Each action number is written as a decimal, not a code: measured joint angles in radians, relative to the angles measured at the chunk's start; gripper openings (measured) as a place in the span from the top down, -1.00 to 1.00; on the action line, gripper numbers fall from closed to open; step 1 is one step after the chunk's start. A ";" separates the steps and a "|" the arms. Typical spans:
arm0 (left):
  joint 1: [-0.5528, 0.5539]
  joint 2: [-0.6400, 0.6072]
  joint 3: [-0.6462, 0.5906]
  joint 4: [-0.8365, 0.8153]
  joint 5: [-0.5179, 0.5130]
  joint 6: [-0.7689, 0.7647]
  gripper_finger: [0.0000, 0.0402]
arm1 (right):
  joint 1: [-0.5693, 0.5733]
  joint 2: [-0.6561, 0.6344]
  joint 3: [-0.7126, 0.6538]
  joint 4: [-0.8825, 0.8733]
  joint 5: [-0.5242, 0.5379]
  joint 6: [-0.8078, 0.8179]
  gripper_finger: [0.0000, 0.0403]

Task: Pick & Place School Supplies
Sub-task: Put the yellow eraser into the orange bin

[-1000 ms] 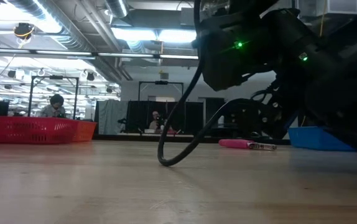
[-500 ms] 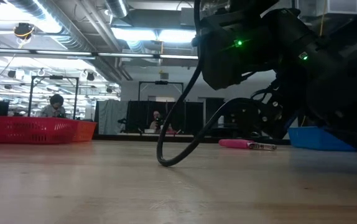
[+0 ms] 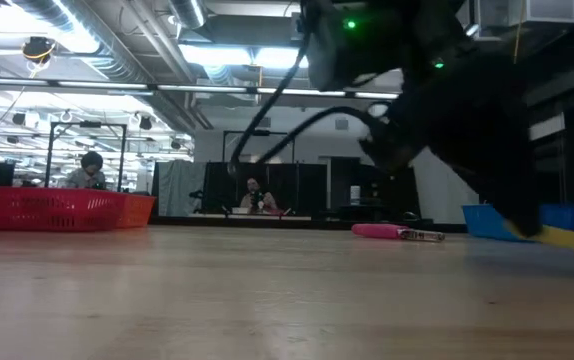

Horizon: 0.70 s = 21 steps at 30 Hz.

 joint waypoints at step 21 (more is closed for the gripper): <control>0.000 0.039 0.000 -0.127 -0.063 -0.095 0.29 | -0.344 -0.031 0.381 0.309 0.255 -0.171 0.60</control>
